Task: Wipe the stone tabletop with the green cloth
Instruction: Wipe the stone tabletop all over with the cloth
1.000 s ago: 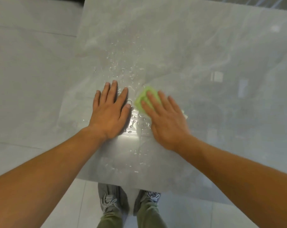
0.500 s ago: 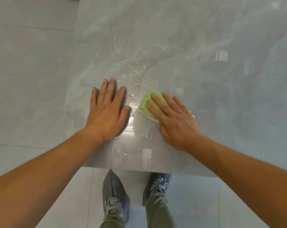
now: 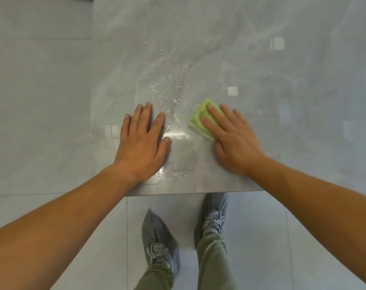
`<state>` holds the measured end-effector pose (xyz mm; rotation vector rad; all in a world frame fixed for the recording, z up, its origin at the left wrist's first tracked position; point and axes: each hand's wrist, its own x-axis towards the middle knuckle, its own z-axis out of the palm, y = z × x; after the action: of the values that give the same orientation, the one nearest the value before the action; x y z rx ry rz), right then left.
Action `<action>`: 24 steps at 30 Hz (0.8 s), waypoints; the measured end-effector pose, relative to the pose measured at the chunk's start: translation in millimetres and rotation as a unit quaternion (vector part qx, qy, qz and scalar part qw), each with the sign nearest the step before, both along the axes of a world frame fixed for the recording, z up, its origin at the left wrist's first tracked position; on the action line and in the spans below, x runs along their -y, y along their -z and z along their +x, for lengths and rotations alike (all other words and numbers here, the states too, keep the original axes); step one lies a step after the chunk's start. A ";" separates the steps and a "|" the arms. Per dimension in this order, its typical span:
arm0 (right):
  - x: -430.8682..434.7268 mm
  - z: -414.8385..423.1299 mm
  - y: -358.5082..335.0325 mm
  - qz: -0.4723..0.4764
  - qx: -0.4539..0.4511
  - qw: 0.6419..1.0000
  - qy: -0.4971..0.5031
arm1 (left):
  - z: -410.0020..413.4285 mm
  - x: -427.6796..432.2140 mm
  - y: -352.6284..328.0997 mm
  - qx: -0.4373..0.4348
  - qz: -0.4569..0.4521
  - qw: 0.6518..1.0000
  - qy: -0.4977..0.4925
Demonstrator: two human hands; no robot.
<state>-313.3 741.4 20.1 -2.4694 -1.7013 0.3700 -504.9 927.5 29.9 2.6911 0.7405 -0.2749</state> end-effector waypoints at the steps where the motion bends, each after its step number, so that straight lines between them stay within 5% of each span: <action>1: -7.2 3.3 -2.0 0.004 -0.009 0.998 0.069 | -3.4 0.3 0.5 0.002 0.000 1.000 0.003; 4: -20.8 -32.4 -4.3 0.017 -0.013 0.981 0.194 | -13.9 2.4 1.6 0.007 -0.002 1.000 0.005; 11: 16.9 -84.2 -1.7 0.011 -0.014 0.997 -0.071 | -37.1 4.7 7.0 0.002 0.026 0.999 -0.019; 17: -1.2 -62.3 -0.6 0.057 -0.030 0.979 0.195 | -49.4 1.3 9.4 0.013 0.025 0.999 -0.019; 24: 11.9 -88.1 6.9 0.051 -0.006 0.994 -0.099 | -48.1 -2.2 4.7 0.019 0.010 0.999 -0.027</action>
<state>-401.4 729.5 13.2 -2.2304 -1.9163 0.3065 -553.0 929.7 25.3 2.6829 0.8077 -0.2040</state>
